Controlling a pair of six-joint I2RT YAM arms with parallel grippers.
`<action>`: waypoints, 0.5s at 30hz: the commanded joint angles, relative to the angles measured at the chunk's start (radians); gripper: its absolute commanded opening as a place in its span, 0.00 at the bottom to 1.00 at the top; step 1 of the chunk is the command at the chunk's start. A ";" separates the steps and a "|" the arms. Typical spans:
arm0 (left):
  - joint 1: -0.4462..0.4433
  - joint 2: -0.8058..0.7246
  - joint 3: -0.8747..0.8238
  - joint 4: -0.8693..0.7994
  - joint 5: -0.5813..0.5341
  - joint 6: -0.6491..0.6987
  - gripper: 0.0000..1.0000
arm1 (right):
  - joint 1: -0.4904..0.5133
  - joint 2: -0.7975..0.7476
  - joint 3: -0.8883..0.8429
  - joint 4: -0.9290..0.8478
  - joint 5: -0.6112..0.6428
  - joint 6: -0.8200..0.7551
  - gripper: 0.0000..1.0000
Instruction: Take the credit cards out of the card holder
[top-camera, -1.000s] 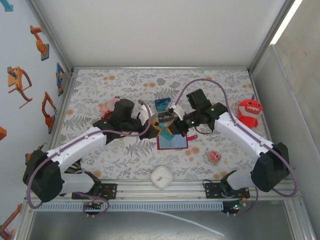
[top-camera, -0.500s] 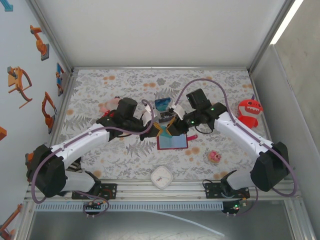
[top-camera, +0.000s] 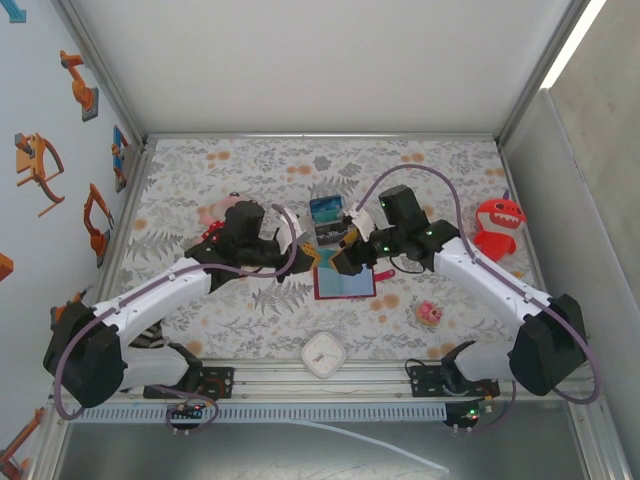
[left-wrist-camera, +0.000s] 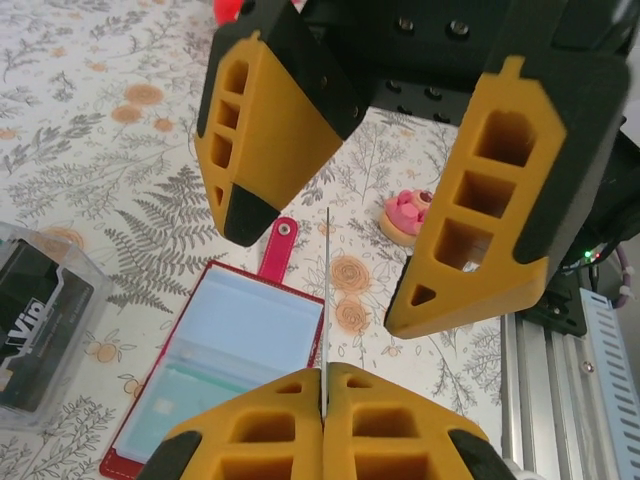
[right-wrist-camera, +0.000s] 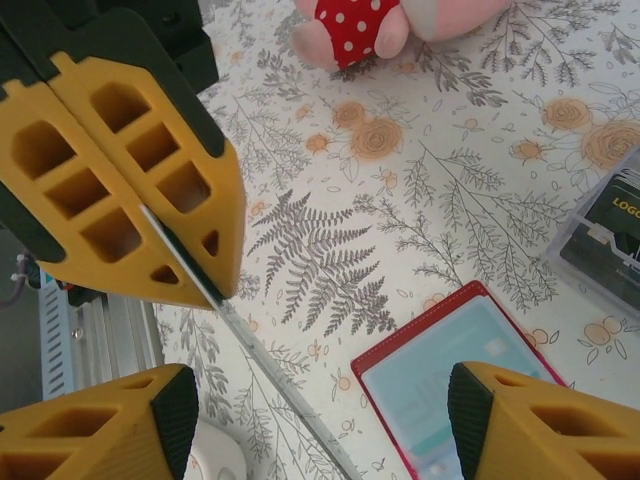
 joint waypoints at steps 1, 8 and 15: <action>0.008 -0.031 -0.014 0.053 0.012 -0.014 0.00 | -0.023 -0.032 -0.042 0.108 -0.038 0.063 0.67; 0.019 -0.045 -0.029 0.096 0.037 -0.020 0.00 | -0.057 -0.067 -0.130 0.249 -0.137 0.124 0.67; 0.024 -0.047 -0.063 0.215 0.047 -0.083 0.00 | -0.061 -0.109 -0.191 0.337 -0.205 0.178 0.61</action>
